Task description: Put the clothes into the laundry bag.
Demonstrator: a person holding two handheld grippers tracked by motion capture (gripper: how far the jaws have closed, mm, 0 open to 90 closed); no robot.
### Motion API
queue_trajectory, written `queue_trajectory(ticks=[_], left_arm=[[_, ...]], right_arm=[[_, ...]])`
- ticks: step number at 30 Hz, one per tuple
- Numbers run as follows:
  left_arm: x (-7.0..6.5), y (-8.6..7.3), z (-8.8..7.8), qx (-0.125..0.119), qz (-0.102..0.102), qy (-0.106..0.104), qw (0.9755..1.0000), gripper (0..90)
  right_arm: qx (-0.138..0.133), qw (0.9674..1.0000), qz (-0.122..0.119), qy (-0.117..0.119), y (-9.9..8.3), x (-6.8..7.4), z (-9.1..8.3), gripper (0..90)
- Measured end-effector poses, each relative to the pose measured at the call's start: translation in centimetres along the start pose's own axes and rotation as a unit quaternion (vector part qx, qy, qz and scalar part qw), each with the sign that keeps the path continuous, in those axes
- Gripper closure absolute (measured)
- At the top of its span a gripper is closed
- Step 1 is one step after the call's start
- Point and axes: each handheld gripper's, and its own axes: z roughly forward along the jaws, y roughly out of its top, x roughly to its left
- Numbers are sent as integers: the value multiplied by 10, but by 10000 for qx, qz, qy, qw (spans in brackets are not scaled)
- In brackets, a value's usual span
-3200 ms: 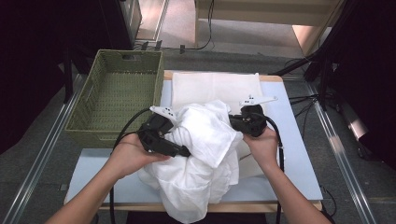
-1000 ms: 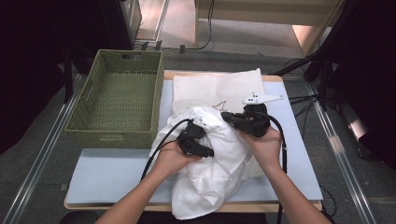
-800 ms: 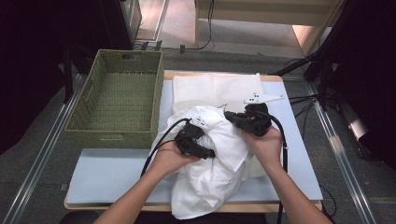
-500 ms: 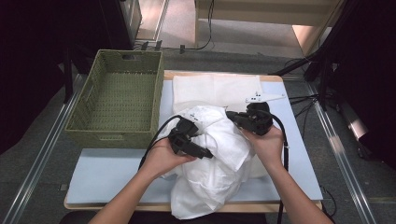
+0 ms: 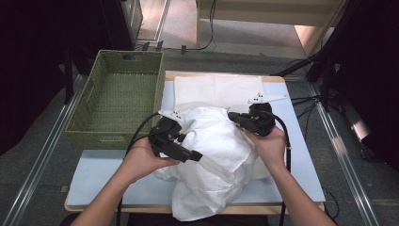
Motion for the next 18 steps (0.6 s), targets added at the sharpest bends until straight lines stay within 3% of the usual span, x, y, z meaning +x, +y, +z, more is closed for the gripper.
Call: queue_trajectory(ticks=[5, 7, 10, 12, 14, 16, 18], left_arm=[[3, -7, -25, -195, -77, -65, 9998, 251], [5, -10, -35, -260, -27, 2, 9997, 273], [9, -17, -47, -400, 25, 396, 9984, 458], [17, -20, -49, -270, 36, 878, 9958, 630], [27, -22, -48, -204, -73, 1139, 9933, 766], [41, -23, -47, -296, -218, 1149, 9927, 869], [55, -20, -41, -314, -336, 1385, 9893, 900]], right_arm=[[1, 10000, 2, 7, 0, 0, 0, 900], [6, 10000, -6, 1, 0, 0, 0, 900], [4, 10000, -8, 13, 0, 0, 0, 900], [3, 10000, -13, 11, 0, 0, 0, 900], [11, 10000, -28, 17, 0, 1, 0, 900], [13, 10000, -27, 30, 0, 1, 0, 900], [17, 10000, -31, 41, 0, 1, 0, 900]])
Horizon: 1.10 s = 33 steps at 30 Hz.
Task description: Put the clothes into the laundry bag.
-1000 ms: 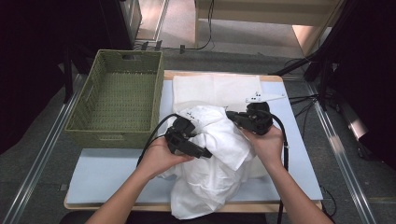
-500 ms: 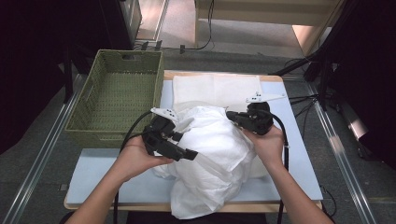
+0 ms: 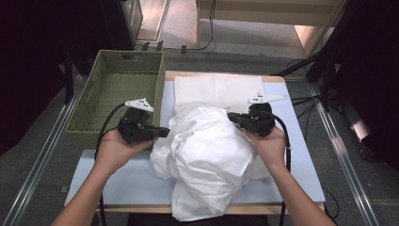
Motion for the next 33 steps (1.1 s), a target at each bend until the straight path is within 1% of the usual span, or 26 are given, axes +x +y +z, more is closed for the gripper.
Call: queue_trajectory(ticks=[1, 2, 3, 5, 6, 7, 8, 10, 11, 12, 15, 16, 17, 20, 24, 25, 29, 32, 33], left_arm=[[3, 2, 4, 16, -30, -1, 10000, 900], [4, 4, 10, -17, -37, 76, 10000, 900], [2, 7, 17, 0, -39, 88, 10000, 900], [-5, 13, 33, -28, 113, 197, 9997, 900], [-9, 16, 40, 10, 124, 195, 9997, 900], [-12, 18, 45, -8, 141, 213, 9997, 900], [-16, 21, 54, 12, 188, 185, 9997, 900], [-21, 24, 67, 15, 238, 149, 9996, 900], [-24, 26, 74, 36, 275, 93, 9996, 900], [-25, 27, 80, 71, 270, 39, 9996, 900], [-28, 28, 97, 40, 241, -243, 9994, 900], [-29, 28, 100, 3, 268, -281, 9992, 900], [-31, 29, 103, -38, 291, -373, 9989, 900], [-39, 29, 113, -68, 411, -505, 9979, 900], [-53, 30, 124, -21, 543, -680, 9962, 900], [-57, 30, 127, -43, 599, -697, 9958, 900], [-69, 34, 137, 26, 766, -720, 9945, 900], [-71, 36, 143, -13, 713, -740, 9947, 900], [-72, 38, 146, -7, 752, -685, 9948, 900]], right_arm=[[-5, 10000, 3, -2, 0, 0, 0, 900], [-8, 10000, -1, 5, 0, 0, 0, 900], [-8, 10000, -4, 6, 0, 1, 0, 900], [-15, 10000, 5, 17, 0, 1, 0, 900], [-18, 10000, -1, 22, 0, 0, -1, 900], [-19, 10000, 1, 26, 0, 1, -1, 900], [-17, 10000, 6, 24, 0, 1, -1, 900], [-11, 10000, 4, 33, 0, 2, -2, 900], [-7, 10000, -2, 34, 0, 2, -2, 900], [-5, 10000, 2, 44, 0, 2, -2, 900], [2, 10000, -10, 45, 0, 3, -2, 900], [9, 10000, -11, 47, 0, 3, -2, 900], [18, 10000, -16, 47, 0, 3, -2, 900], [24, 10000, -30, 43, 0, 3, -1, 900], [10, 10000, -31, 34, 0, 4, -1, 900], [-13, 10000, -26, 54, 0, 4, -1, 900], [-82, 9999, -15, 65, 3, 6, -3, 900], [-177, 9998, 14, 80, 5, 6, -7, 900], [-186, 9998, 42, 81, 6, 6, -8, 900]])
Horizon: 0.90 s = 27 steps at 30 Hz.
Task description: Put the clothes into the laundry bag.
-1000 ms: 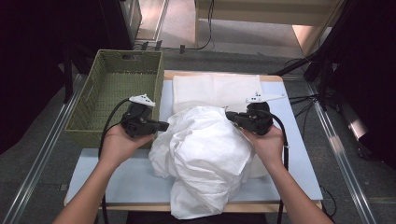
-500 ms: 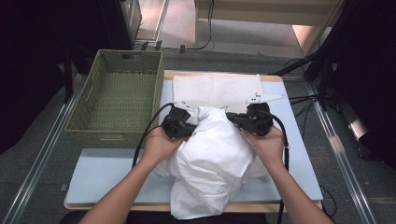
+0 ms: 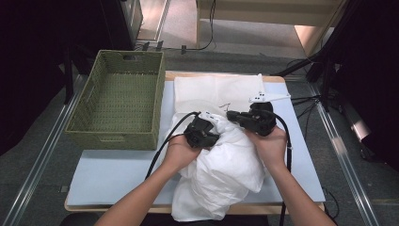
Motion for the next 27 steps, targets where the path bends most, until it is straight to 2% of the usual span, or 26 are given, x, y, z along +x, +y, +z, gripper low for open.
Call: queue_trajectory(ticks=[2, 8, 11, 14, 15, 17, 20, 23, 27], left_arm=[[0, 4, 4, 49, -80, 42, 9999, 900], [8, 15, 10, 69, -122, 162, 9998, 900], [17, 18, 14, 60, -351, 88, 9993, 900], [18, 15, 12, 120, -395, 74, 9991, 899], [19, 13, 9, 122, -366, 47, 9992, 889], [19, 12, 1, 88, -441, -40, 9990, 867], [21, 11, -18, -18, -496, -103, 9987, 854], [22, 7, -42, -155, -471, -16, 9988, 874], [25, -7, -71, -172, -469, 141, 9986, 900]], right_arm=[[-44, 10000, -22, 10, 2, 1, -4, 900], [-60, 10000, -43, 10, 4, 4, -7, 900], [-20, 10000, -63, 2, 1, 5, -4, 900], [58, 10000, -67, 23, -3, 2, 0, 900], [72, 9999, -108, 13, -5, 2, 1, 900], [91, 9999, -131, -4, -5, 2, 2, 900], [82, 9999, -118, -10, -5, 1, 2, 900], [99, 9999, -120, -9, -6, 0, 1, 900], [93, 9999, -85, -18, -6, -1, 1, 900]])
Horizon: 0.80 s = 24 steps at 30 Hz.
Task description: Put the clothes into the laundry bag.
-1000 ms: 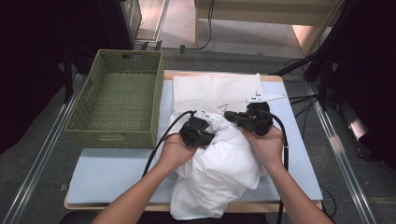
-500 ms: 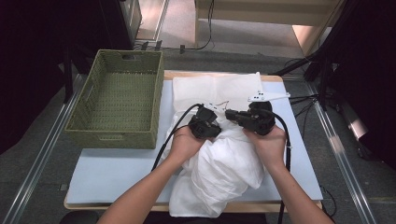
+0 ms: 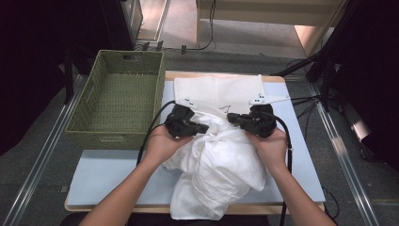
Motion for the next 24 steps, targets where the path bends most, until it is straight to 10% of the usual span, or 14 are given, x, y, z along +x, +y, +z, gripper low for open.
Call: queue_trajectory(ticks=[14, 24], left_arm=[[18, -87, -57, -5, -559, 527, 9970, 900], [26, -120, -36, 350, -896, 673, 9931, 900]], right_arm=[[8, 10000, 20, 24, 0, -1, 0, 900], [5, 10000, 31, 19, 0, -1, -1, 900]])
